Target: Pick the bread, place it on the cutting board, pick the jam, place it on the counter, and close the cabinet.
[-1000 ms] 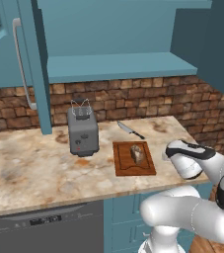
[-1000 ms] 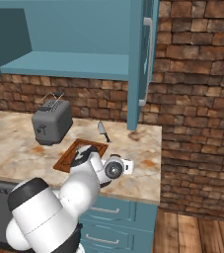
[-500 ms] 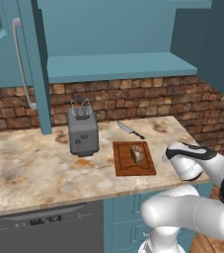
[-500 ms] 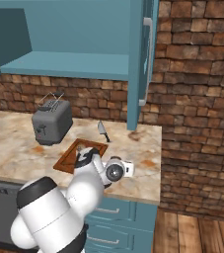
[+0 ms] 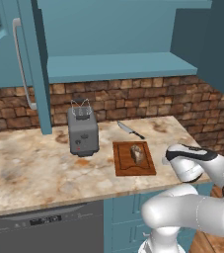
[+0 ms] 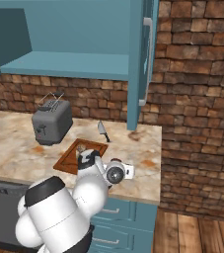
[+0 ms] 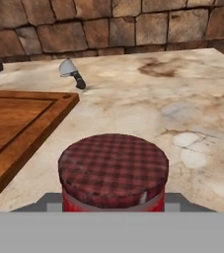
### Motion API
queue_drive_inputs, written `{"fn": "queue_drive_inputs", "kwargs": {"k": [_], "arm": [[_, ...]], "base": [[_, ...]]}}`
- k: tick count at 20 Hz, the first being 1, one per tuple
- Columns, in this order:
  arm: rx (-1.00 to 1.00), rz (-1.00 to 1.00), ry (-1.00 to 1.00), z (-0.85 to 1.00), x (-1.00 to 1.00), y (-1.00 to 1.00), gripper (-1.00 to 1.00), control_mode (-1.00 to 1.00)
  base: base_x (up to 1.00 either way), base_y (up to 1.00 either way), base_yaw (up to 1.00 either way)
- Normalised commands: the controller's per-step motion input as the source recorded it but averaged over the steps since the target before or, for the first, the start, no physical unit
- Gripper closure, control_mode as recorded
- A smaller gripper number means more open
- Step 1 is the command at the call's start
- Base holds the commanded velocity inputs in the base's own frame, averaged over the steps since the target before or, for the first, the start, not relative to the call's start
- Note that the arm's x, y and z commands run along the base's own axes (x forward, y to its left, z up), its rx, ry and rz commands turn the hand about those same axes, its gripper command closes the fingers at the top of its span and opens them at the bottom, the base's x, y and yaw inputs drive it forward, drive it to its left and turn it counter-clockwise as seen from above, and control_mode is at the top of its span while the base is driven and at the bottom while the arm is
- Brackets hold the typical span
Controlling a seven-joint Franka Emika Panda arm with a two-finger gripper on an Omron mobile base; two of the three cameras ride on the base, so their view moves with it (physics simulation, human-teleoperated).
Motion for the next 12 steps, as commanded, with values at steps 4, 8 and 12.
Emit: {"fn": "queue_drive_inputs", "kwargs": {"k": [4,8,12], "arm": [[0.00,0.00,0.00,-0.16,0.00,0.00,1.00,-1.00],[0.00,0.00,0.00,-0.18,0.00,0.00,1.00,-1.00],[-0.01,0.00,0.00,-0.19,0.00,0.00,1.00,-1.00]], "base": [[0.00,0.00,0.00],[0.00,0.00,0.00],[0.00,0.00,0.00]]}}
